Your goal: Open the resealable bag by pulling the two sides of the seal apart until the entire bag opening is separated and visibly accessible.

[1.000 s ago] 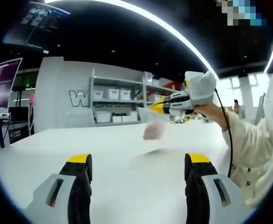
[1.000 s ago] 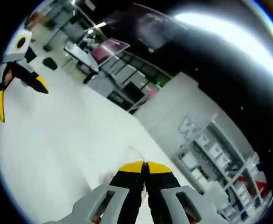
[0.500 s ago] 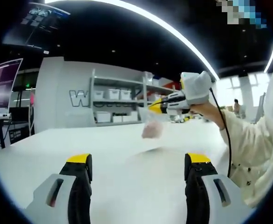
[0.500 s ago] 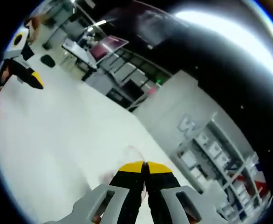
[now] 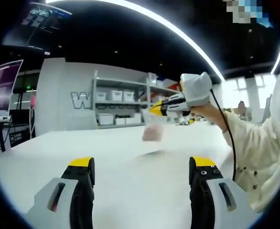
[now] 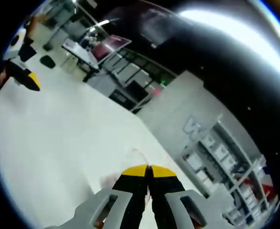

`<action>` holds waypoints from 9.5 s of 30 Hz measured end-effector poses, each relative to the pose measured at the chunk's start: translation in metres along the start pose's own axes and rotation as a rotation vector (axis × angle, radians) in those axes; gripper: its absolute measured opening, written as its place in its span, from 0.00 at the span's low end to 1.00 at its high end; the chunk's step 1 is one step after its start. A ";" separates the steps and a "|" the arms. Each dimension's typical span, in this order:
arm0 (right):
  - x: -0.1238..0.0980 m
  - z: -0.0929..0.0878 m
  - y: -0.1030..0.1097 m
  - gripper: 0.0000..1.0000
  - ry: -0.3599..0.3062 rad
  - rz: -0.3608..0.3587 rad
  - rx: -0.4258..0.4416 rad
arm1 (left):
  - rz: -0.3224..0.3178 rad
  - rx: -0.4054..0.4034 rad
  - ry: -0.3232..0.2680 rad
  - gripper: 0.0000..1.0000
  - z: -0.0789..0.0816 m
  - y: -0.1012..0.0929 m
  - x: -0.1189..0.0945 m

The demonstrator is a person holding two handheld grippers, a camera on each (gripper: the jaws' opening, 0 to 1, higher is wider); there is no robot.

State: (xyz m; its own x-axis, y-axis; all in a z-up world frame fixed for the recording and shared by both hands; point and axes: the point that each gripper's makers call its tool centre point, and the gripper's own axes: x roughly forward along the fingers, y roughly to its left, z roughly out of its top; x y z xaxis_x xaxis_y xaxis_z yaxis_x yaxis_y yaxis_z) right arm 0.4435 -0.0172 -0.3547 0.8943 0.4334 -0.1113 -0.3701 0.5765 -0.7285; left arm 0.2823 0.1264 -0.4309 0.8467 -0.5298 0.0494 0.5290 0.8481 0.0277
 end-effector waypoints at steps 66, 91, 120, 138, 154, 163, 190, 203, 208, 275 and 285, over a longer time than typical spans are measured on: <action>0.077 -0.024 -0.040 0.00 0.143 0.036 -0.034 | -0.007 0.002 0.006 0.79 0.003 -0.005 0.000; 0.115 -0.034 -0.046 0.00 0.191 0.062 0.036 | 0.000 0.007 0.011 0.79 0.003 0.000 0.001; 0.136 -0.045 -0.034 0.00 0.238 0.073 0.048 | 0.019 0.004 0.023 0.78 -0.003 0.005 -0.007; 0.150 -0.055 -0.035 0.00 0.272 0.069 0.081 | 0.028 0.004 0.023 0.78 -0.003 0.006 -0.011; 0.164 -0.062 -0.030 0.00 0.282 0.050 0.087 | 0.030 0.003 0.032 0.78 -0.004 0.007 -0.013; 0.173 -0.064 -0.028 0.00 0.275 0.038 0.102 | 0.030 0.000 0.037 0.78 -0.005 0.007 -0.014; 0.164 -0.075 0.018 0.00 0.270 0.151 0.178 | 0.022 -0.002 0.042 0.78 -0.007 0.005 -0.009; 0.149 -0.075 0.052 0.00 0.287 0.253 0.178 | 0.019 -0.003 0.038 0.78 -0.008 0.004 -0.012; 0.146 -0.074 0.060 0.00 0.283 0.282 0.193 | 0.024 -0.004 0.036 0.78 -0.008 0.005 -0.014; 0.138 -0.044 0.031 1.00 -0.118 0.148 0.414 | 0.031 0.003 0.034 0.79 -0.007 0.005 -0.012; 0.134 -0.044 0.035 1.00 -0.115 0.162 0.409 | 0.037 0.001 0.031 0.80 -0.007 0.007 -0.013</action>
State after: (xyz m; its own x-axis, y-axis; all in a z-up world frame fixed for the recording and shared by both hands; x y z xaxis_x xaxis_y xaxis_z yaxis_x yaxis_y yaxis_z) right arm 0.5613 0.0307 -0.4251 0.7917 0.6011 -0.1091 -0.5922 0.7114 -0.3784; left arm 0.2750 0.1393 -0.4383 0.8671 -0.4977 0.0199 0.4971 0.8672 0.0275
